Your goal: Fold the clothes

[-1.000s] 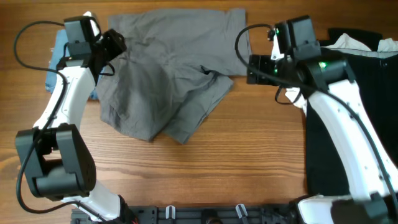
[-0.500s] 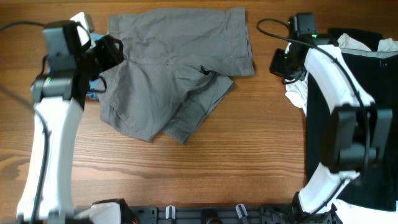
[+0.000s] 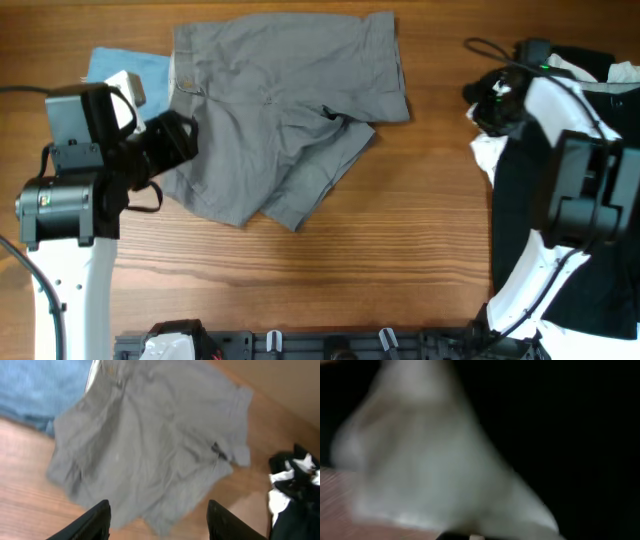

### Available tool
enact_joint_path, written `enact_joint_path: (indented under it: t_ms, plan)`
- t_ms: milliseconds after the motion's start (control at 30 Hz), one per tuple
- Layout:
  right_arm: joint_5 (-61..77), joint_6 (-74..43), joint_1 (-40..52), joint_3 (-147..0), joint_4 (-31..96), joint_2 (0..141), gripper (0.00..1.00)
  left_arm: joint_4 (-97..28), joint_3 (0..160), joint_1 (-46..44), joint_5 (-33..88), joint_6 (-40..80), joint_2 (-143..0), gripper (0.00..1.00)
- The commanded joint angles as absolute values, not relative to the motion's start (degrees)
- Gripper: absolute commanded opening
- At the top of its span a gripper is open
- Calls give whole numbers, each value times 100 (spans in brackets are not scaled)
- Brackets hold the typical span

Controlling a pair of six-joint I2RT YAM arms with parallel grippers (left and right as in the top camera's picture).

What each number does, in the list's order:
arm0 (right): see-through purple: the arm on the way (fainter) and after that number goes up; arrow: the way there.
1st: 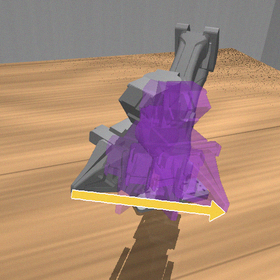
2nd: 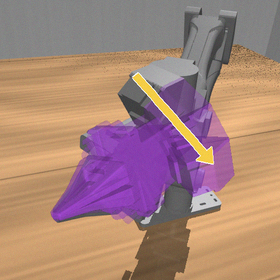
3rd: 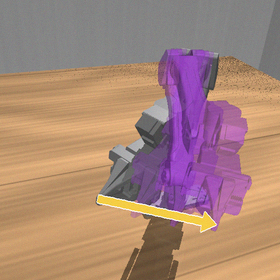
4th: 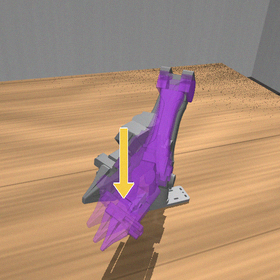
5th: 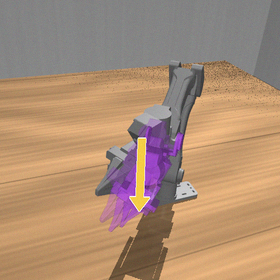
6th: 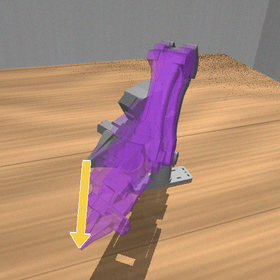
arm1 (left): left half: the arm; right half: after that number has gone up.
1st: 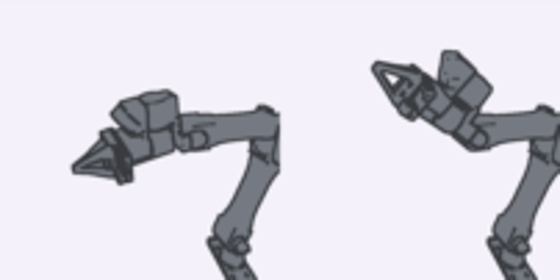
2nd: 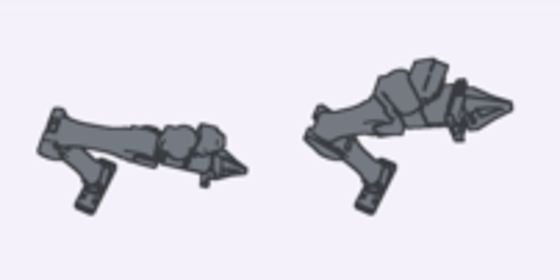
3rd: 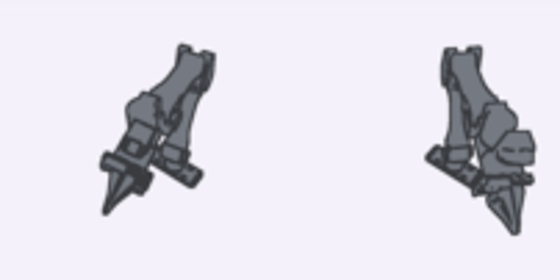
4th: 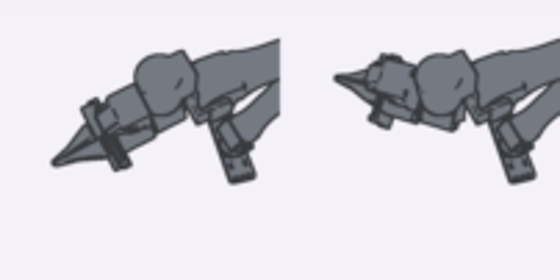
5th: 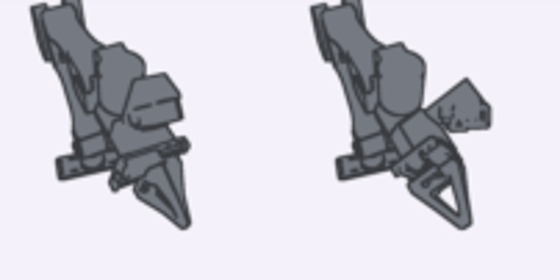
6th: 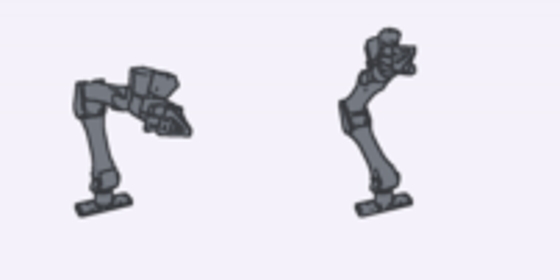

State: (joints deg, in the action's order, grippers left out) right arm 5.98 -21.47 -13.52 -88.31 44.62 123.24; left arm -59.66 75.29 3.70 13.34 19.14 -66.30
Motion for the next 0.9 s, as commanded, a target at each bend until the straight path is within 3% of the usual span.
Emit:
enact_joint_path:
  t_ms: [0, 133, 233, 333, 433, 500, 867]
  plan:
    - [2462, -1761, -2095, -8888, 4541, 12326, 26, -6130, 7561, 346, 1345, 1822, -6501, 61]
    - [4805, -460, -2121, -8888, 4508, 11998, 38, -6132, 7561, 346, 1345, 1820, -6504, 62]
    - [4934, -134, -1787, -8888, 4696, 11747, 40, -6099, 7561, 346, 1345, 1820, -6504, 63]
    - [4517, -211, -1208, -8888, 4825, 11640, 48, -6099, 7561, 346, 1347, 1822, -6501, 63]
    - [3677, -508, -506, -8853, 4880, 11681, 66, -6106, 7561, 346, 1347, 1820, -6501, 63]
    - [3354, -508, -119, -8809, 4853, 11723, 71, -6112, 7561, 346, 1345, 1820, -6501, 63]
    - [1608, -989, 1299, -8764, 4265, 11972, 73, -6112, 7561, 346, 1347, 1820, -6501, 64]
